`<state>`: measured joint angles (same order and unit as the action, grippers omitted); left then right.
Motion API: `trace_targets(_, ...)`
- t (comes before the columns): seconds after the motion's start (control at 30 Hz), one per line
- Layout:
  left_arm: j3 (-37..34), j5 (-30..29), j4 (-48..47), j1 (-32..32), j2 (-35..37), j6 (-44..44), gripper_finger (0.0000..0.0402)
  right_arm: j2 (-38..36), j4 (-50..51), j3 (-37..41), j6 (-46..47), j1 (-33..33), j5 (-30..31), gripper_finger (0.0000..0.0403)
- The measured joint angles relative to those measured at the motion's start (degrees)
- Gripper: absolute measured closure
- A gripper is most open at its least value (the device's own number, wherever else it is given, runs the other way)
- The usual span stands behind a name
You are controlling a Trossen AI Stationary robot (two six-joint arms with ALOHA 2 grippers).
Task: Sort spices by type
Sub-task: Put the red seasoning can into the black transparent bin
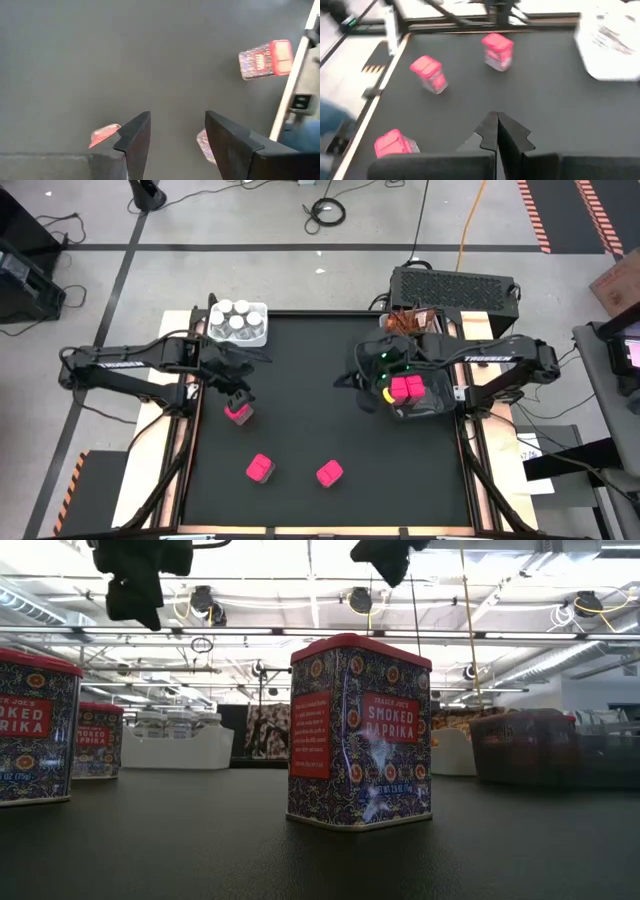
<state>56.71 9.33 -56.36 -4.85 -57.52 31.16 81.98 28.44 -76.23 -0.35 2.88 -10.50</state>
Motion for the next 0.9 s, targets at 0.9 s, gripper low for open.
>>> trace_targets(0.9,-16.59,-10.84,12.31,3.77,27.81,-9.44,0.0210,43.38,-9.32,-37.97,-7.65,-13.58,-4.39,0.0322)
